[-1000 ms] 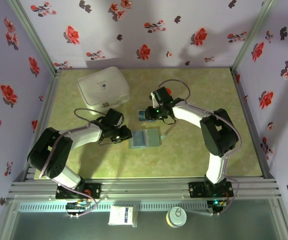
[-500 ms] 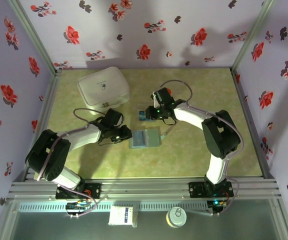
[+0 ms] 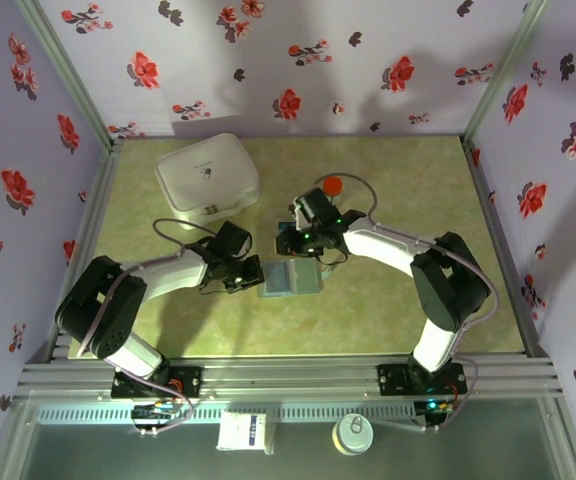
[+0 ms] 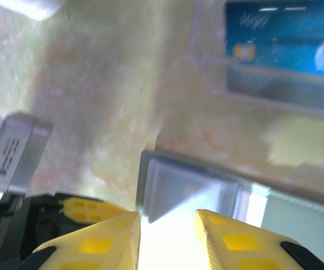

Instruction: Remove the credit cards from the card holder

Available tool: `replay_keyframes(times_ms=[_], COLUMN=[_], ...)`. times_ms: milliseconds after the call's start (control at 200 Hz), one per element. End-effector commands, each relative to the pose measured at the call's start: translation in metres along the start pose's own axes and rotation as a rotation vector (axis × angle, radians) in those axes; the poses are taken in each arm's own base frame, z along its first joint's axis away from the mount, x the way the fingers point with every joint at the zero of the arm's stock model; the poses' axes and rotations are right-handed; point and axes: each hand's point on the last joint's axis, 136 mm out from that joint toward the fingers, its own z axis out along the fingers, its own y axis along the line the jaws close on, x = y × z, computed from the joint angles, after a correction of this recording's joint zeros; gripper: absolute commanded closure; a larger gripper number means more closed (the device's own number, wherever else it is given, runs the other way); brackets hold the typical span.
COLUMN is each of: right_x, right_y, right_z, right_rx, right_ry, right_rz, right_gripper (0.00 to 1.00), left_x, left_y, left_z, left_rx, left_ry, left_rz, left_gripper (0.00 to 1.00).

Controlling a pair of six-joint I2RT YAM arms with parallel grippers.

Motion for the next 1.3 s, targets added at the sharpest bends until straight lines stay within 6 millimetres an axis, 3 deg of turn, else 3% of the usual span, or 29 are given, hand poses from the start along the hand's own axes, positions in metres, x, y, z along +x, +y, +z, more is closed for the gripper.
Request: replay_keyframes(times_ms=[0, 355, 540, 825, 1295], right_x=[0.023, 0.046, 0.051, 0.058, 0.057], right_y=[0.005, -0.005, -0.004, -0.013, -0.037], right_z=[0.007, 0.025, 0.032, 0.042, 0.028], right_rx=[-0.006, 0.022, 0.014, 0.040, 0.185], right_ry=[0.068, 0.108, 0.135, 0.166, 0.138], right_rz=[0.052, 0.144, 0.160, 0.170, 0.126], right_gripper=[0.67, 0.67, 0.74, 0.74, 0.72], left_x=[0.002, 0.006, 0.008, 0.008, 0.010], left_y=[0.007, 0.018, 0.021, 0.022, 0.025], left_z=[0.001, 0.004, 0.009, 0.011, 0.015], left_rx=[-0.042, -0.085, -0.092, -0.095, -0.105], left_ry=[0.001, 0.009, 0.020, 0.025, 0.041], left_rz=[0.005, 0.000, -0.006, -0.006, -0.006], left_gripper=[0.97, 0.98, 0.99, 0.99, 0.99])
